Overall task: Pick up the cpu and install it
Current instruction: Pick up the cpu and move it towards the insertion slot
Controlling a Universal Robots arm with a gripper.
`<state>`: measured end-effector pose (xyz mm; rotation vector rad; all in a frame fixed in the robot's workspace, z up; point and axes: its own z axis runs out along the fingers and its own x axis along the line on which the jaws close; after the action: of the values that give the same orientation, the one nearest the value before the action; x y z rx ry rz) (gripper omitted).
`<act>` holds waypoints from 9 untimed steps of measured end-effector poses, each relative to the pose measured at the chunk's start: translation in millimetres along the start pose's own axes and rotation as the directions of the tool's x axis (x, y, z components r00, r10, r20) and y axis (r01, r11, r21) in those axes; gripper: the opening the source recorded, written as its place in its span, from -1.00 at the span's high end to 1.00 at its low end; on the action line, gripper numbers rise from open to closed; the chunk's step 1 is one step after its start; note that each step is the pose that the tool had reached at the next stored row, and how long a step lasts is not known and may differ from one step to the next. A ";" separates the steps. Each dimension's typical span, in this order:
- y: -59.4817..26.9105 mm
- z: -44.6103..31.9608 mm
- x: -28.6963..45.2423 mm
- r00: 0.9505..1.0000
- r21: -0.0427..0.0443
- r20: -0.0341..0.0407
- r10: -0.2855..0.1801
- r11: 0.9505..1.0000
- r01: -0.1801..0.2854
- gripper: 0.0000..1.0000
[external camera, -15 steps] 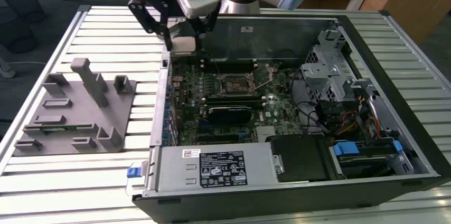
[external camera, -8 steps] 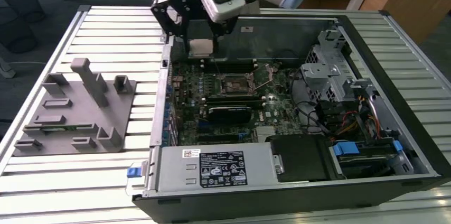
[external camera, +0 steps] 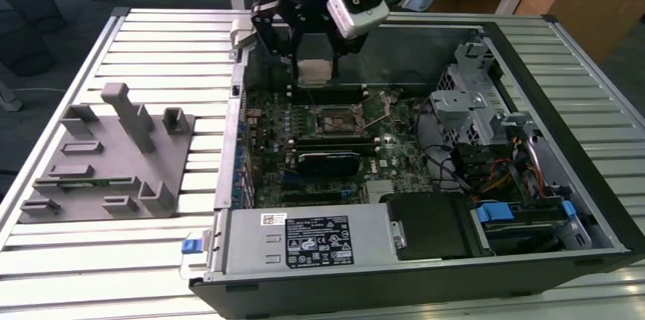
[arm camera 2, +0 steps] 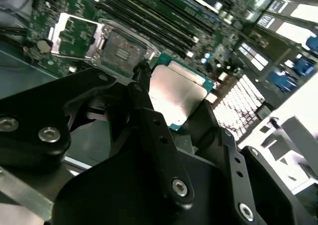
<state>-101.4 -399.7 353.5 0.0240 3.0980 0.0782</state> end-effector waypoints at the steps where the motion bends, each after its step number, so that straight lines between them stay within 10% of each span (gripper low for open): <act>1: 0.3 0.4 -3.0 1.000 0.000 0.000 0.000 1.000 0.000 -0.09; 9: 1.0 0.9 -8.7 1.000 0.000 0.000 0.000 1.000 0.000 -0.09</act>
<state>-92.7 -398.8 353.0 0.0241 3.0983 0.0781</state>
